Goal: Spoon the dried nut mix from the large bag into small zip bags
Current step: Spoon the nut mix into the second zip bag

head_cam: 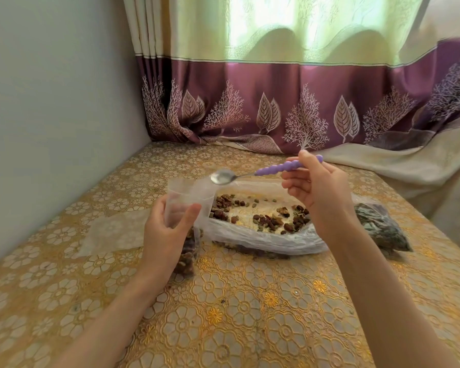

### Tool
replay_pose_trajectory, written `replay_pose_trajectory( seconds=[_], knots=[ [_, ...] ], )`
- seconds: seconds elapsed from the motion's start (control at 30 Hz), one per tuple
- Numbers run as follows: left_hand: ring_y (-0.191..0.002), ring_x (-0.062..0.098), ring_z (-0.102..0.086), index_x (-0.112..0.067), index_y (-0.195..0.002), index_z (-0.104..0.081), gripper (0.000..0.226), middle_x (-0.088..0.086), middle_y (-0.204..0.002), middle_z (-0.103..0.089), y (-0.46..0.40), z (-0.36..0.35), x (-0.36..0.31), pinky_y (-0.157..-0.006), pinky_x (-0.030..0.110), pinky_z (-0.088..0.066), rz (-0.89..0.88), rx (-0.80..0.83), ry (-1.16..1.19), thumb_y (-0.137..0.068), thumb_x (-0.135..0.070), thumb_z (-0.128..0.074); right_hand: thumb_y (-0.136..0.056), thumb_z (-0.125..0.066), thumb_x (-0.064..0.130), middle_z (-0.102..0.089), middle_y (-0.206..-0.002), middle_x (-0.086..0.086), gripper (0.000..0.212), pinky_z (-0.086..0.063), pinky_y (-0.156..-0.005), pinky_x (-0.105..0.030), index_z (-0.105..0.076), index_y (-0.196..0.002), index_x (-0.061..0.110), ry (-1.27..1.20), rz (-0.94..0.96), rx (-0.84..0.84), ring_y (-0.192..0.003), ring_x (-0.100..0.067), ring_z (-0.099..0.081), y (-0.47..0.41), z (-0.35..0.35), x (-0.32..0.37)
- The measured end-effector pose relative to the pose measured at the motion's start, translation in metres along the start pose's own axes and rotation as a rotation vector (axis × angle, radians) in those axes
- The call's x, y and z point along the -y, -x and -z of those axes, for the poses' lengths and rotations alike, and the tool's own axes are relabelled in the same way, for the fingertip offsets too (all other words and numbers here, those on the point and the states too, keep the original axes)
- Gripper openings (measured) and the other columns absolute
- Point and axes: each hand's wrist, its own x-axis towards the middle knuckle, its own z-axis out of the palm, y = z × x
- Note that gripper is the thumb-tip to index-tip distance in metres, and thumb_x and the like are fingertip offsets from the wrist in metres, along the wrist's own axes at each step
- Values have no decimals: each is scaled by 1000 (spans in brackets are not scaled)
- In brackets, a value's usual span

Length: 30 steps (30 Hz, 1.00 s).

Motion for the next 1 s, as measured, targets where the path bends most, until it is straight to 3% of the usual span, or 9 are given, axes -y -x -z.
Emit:
replay_pose_trajectory(
  seconds=[0.2,0.3,0.47,0.6,0.67,0.83,1.0],
  knots=[
    [-80,-18,-59,-16,-131,-44,77,-34,-83,-64,0,1,2,-68,1,-44,-21,-1,3,-67,-56,-62,-94,-55,25,-64,-50,4,35,-46,-46,-17,-66,-64,11,332,16,-64,-50,-9,-56,-6,15,-17],
    [-81,-18,-58,-21,-125,-48,68,-22,-86,-66,1,0,1,-65,-4,-39,-16,-2,4,-68,-56,-62,-93,-56,29,-63,-49,5,46,-47,-49,-20,-67,-50,17,404,12,-96,-49,-8,-56,-8,17,-22],
    [-83,-14,-60,-31,-115,-49,56,-19,-89,-66,1,0,-1,-66,0,-42,-1,-1,1,-67,-57,-62,-94,-54,28,-65,-49,7,48,-43,-44,-14,-65,-49,18,415,1,-90,-46,-6,-55,-8,16,-26],
    [-87,-5,-63,-25,-124,-49,67,-13,-92,-68,1,0,0,-76,13,-42,-12,-6,8,-68,-58,-62,-96,-51,23,-67,-53,5,52,-42,-43,-16,-68,-48,15,352,-116,6,-49,-9,-56,-5,6,-37],
    [-85,-6,-63,-23,-125,-48,68,-13,-92,-68,1,0,0,-76,16,-42,-15,-5,12,-68,-58,-62,-97,-50,21,-70,-58,4,55,-43,-44,-15,-72,-47,22,330,-177,89,-49,-7,-56,-2,1,-43],
    [-86,-3,-64,-28,-121,-48,61,-19,-89,-68,2,1,0,-76,15,-42,0,-2,7,-69,-57,-62,-96,-50,17,-75,-81,-11,38,-44,-47,-17,-75,-70,6,240,-270,168,-57,-10,-58,-1,-2,-52],
    [-83,-10,-62,-28,-121,-48,59,-23,-87,-67,2,1,0,-72,11,-41,-8,2,5,-70,-55,-61,-97,-50,14,-75,-78,-8,29,-47,-49,-14,-69,-90,-7,161,-371,175,-57,-7,-62,-2,1,-55]
  ],
)
